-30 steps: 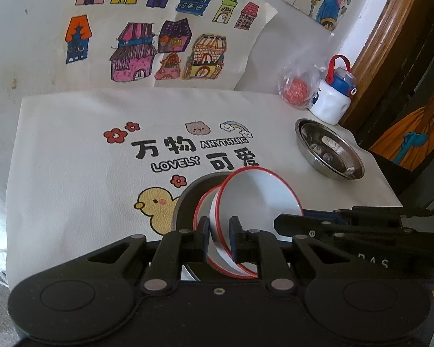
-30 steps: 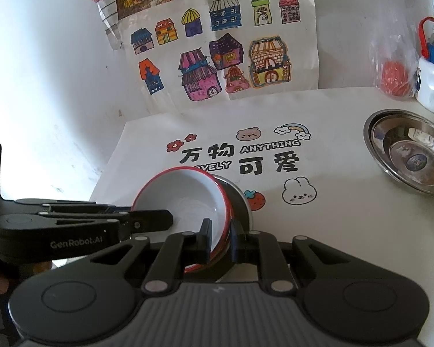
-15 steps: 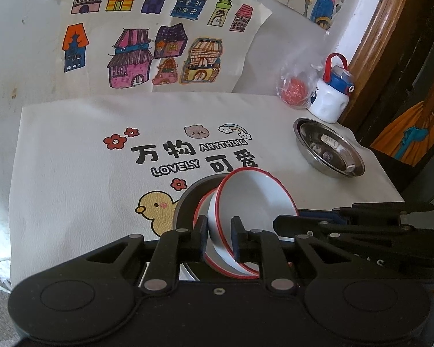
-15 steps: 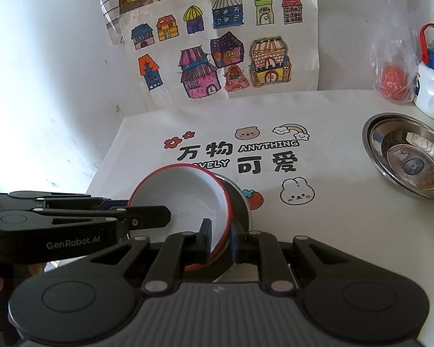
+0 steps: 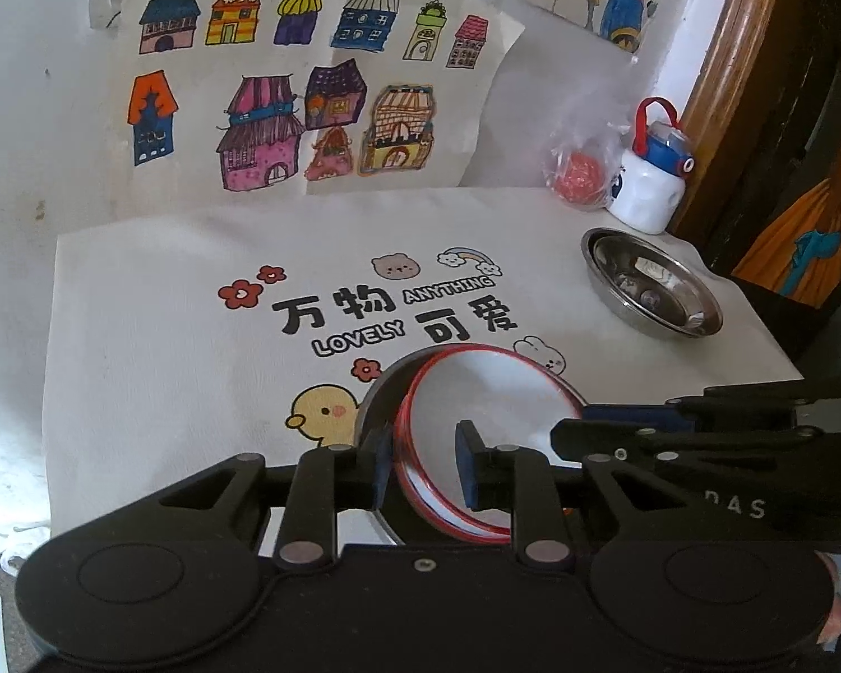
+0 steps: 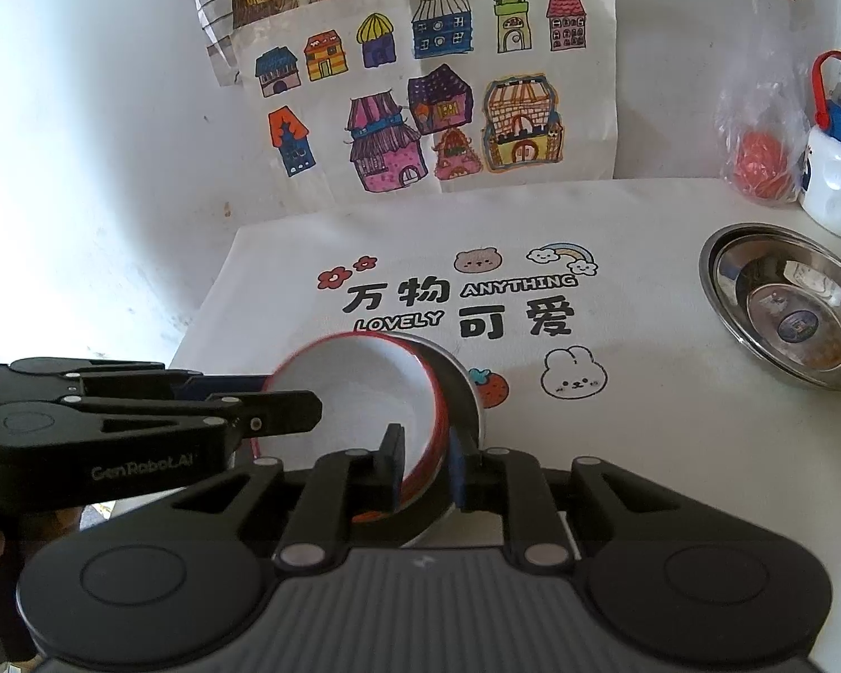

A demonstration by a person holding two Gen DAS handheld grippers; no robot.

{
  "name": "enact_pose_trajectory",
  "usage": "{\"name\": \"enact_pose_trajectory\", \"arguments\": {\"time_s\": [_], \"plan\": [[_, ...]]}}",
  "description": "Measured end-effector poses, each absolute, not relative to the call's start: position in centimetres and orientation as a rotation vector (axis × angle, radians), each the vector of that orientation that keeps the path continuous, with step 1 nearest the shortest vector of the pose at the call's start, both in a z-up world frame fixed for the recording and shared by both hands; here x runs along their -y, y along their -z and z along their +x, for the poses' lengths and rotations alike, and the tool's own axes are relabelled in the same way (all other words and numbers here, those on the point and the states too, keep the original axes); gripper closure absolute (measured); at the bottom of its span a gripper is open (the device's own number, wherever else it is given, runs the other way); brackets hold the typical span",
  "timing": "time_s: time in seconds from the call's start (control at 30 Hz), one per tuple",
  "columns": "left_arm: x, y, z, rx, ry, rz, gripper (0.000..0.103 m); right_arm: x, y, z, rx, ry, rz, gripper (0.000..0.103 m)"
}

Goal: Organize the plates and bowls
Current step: 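Carry the white bowl with both grippers and lower it into the stacked bowls, then open both grippers to release the white bowl in the stack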

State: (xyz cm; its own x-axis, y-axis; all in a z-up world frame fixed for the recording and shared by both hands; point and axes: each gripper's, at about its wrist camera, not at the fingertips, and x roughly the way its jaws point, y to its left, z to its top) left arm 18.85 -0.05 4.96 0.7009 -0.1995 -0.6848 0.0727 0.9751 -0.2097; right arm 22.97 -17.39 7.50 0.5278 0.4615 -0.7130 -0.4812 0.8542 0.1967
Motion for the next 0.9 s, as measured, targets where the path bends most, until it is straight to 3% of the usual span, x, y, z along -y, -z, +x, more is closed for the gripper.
{"name": "enact_pose_trajectory", "arguments": {"time_s": [0.13,0.27,0.33,0.4,0.5,0.67,0.77,0.9], "plan": [[-0.2,-4.9,18.7,-0.778,0.153,-0.175,0.075,17.5,-7.6,22.9,-0.841,-0.562,-0.025,0.082],[-0.6,-5.1,18.3,-0.762,0.17,-0.197,0.069,17.9,-7.8,22.7,-0.834,-0.572,-0.005,0.073],[-0.7,-5.4,18.0,-0.75,0.179,-0.206,0.063,18.0,-8.1,22.5,-0.823,-0.563,-0.001,0.061],[-0.8,-5.7,17.6,-0.733,0.173,-0.202,0.049,18.3,-8.5,22.2,-0.808,-0.551,0.004,0.054],[-1.3,-6.3,16.9,-0.698,0.162,-0.215,0.036,18.9,-9.1,21.6,-0.789,-0.544,0.018,0.04],[-2.6,-7.0,15.5,-0.649,0.146,-0.243,0.013,20.0,-9.9,20.1,-0.749,-0.52,0.027,0.011],[-3.4,-7.0,14.3,-0.61,0.125,-0.239,0.003,20.7,-10.3,18.6,-0.715,-0.498,0.038,0.001],[-4.3,-6.7,12.9,-0.581,0.104,-0.237,0.001,21.4,-10.3,16.6,-0.678,-0.467,0.043,0.0]]}}
